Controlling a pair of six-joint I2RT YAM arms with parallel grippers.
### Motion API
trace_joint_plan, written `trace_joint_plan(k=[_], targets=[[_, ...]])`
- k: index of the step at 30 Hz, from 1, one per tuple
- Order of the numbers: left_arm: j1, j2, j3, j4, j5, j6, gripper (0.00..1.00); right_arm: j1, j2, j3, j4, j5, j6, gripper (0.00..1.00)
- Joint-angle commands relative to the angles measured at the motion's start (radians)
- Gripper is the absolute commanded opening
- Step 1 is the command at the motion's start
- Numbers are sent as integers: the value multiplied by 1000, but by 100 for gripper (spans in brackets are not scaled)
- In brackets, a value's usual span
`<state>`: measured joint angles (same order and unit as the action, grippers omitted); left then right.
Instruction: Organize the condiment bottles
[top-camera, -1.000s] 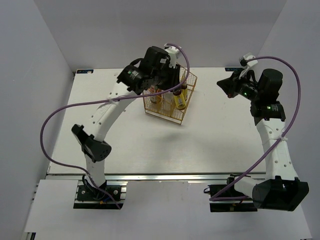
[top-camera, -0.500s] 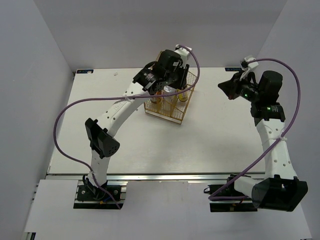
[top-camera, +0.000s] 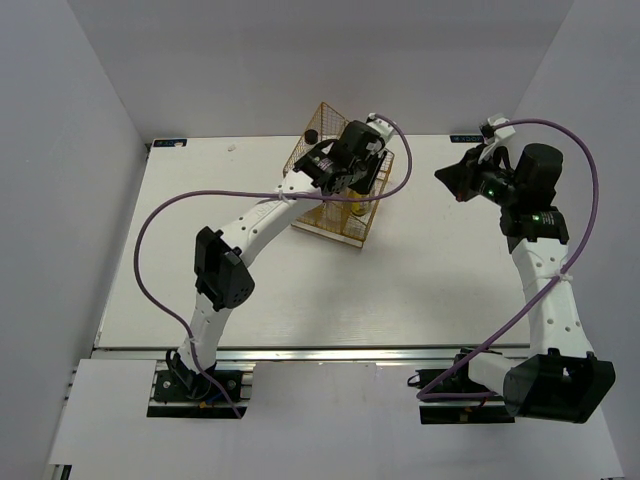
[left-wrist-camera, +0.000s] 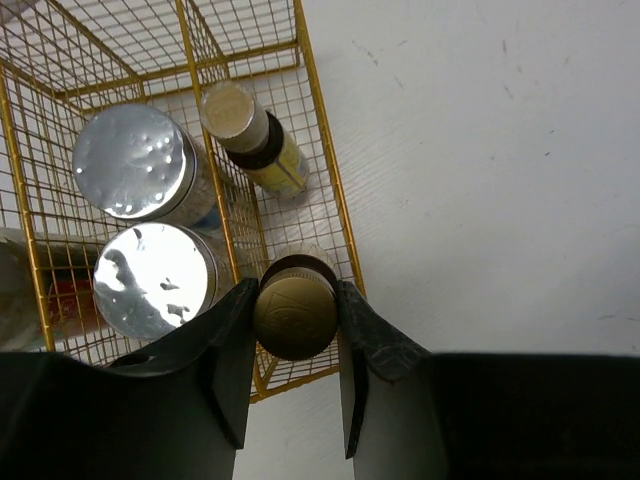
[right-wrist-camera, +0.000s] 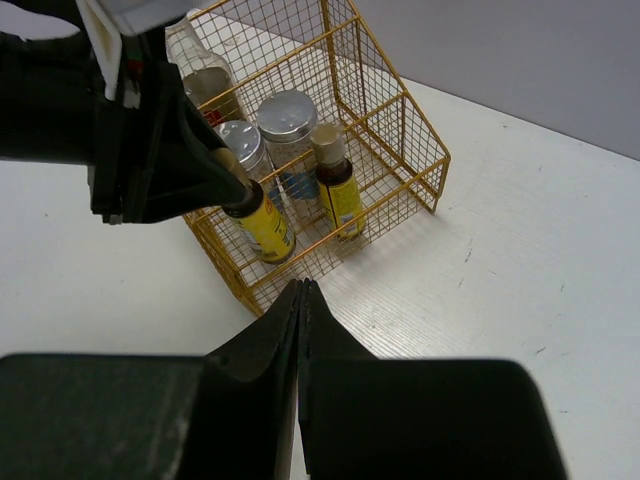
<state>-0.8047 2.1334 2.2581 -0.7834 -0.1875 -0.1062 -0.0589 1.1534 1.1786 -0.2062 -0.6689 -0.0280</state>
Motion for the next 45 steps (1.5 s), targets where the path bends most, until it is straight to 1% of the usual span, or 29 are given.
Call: trace_joint_plan(k=[1, 9, 12, 13, 16, 17, 20, 24, 29, 30, 31, 33, 34, 35, 36, 37, 38, 39, 40, 41, 43, 44, 45], targets=[[-5, -43, -25, 65, -26, 17, 0, -7, -17, -14, 41, -15, 14, 0], [-5, -41, -104, 79, -24, 3, 0, -7, -18, -19, 41, -15, 13, 0], [-5, -40, -108, 81, -21, -1, 13, -7, -20, -23, 41, -20, 13, 0], [-5, -38, -109, 81, -21, -1, 25, -7, -20, -23, 41, -20, 13, 0], [-5, -40, -108, 78, -17, -4, 46, -7, -21, -28, 41, -24, 16, 0], [-5, -40, -109, 78, -17, -6, 50, -7, -23, -30, 41, -24, 16, 0], [-5, -44, -111, 76, -15, -7, 59, -7, -24, -34, 41, -29, 16, 0], [-5, -49, -115, 73, -13, -12, 65, -7, -29, -37, 37, -29, 16, 0], [-5, -72, -83, 70, 3, -23, 68, -7, -35, -37, 30, -31, 5, 0], [-7, -88, -68, 72, 6, -27, 71, -7, -35, -34, 28, -34, 0, 0], [-8, -96, -27, 72, 11, -32, 73, -7, -37, -34, 27, -37, -3, 3], [-8, -134, 6, 75, 37, -46, 77, -7, -37, -22, 15, -49, -16, 18], [-8, -154, 12, 79, 43, -50, 80, -7, -34, -16, 7, -55, -24, 40], [-8, -179, 5, 85, 55, -56, 83, -7, -31, -8, -19, -61, -33, 49], [-8, -206, -11, 101, 62, -72, 85, -7, -27, 9, -34, -72, -50, 64], [-8, -271, -32, 114, 65, -78, 91, -7, -20, 18, -51, -75, -59, 71], [-8, -309, -99, 130, 68, -93, 93, -7, -17, 26, -83, -75, -65, 77], [-7, -347, -139, 160, 68, -102, 96, -7, -14, 32, -97, -66, -72, 88], [-8, -433, -182, 176, 66, -111, 98, -7, -11, 39, -111, -60, -72, 89], [-8, -478, -278, 191, 59, -131, 98, -7, -9, 45, -142, -55, -72, 89], [-8, -577, -391, 240, 23, -154, 98, -7, -3, 68, -177, -23, -55, 89], [-8, -683, -510, 257, 8, -179, 98, -7, 0, 79, -215, 0, -43, 89], [-7, -735, -567, 282, -31, -191, 98, -7, 3, 90, -238, 47, -29, 89]])
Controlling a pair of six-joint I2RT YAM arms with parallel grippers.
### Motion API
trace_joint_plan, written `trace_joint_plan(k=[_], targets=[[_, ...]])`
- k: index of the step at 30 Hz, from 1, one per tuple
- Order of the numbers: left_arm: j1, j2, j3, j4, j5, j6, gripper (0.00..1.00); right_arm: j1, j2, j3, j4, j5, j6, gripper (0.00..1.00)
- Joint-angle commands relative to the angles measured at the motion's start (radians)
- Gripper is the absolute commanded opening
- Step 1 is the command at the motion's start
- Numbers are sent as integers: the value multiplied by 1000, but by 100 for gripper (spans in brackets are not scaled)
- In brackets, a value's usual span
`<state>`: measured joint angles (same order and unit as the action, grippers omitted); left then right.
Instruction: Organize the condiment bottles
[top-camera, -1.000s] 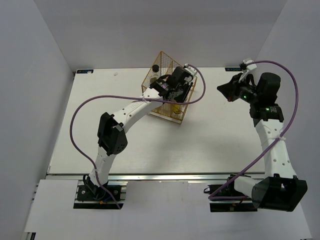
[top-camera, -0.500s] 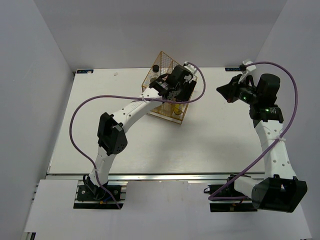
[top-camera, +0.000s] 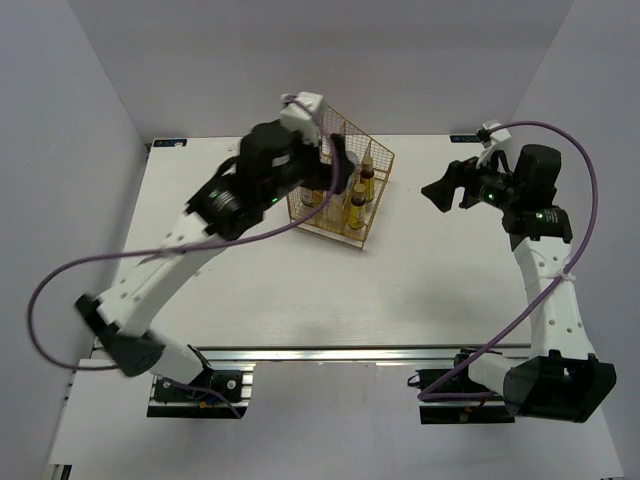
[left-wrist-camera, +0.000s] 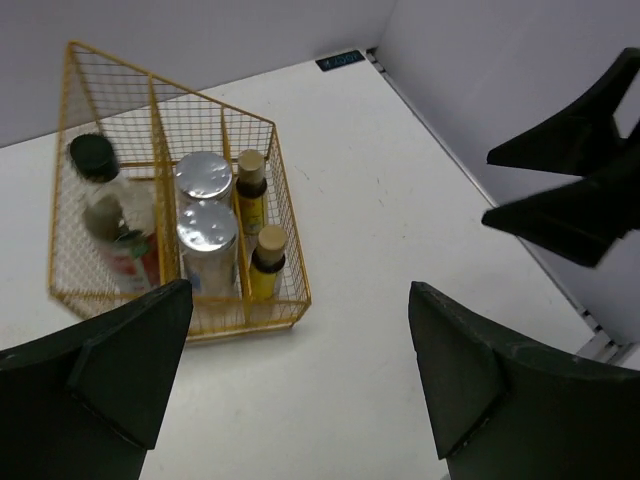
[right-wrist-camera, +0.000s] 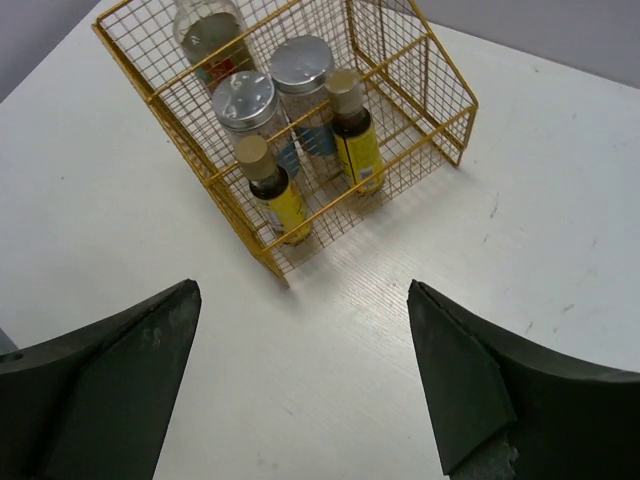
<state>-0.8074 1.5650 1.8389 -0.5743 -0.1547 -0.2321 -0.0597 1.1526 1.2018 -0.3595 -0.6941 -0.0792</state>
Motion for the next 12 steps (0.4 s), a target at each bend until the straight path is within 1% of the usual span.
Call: trace_joint_plan(k=[1, 2, 3, 4, 6, 8, 12], targets=[[-6, -216, -202, 80, -86, -78, 98, -6, 7, 93, -108, 103, 53, 89], [-4, -305, -249, 80, -110, -104, 98, -6, 9, 108, -158, 169, 59, 89], [-6, -344, -327, 71, -135, -116, 98, -6, 7, 123, -188, 194, 44, 89], [-4, -377, -360, 64, -175, -125, 98, -6, -5, 134, -205, 233, 26, 89], [-4, -449, -421, 33, -204, -153, 98, -6, -39, 131, -217, 304, 0, 89], [-4, -497, -452, 22, -233, -168, 98, -6, -62, 113, -197, 330, -34, 89], [-4, -537, -523, 34, -258, -187, 98, -6, -93, 102, -177, 289, -14, 89]])
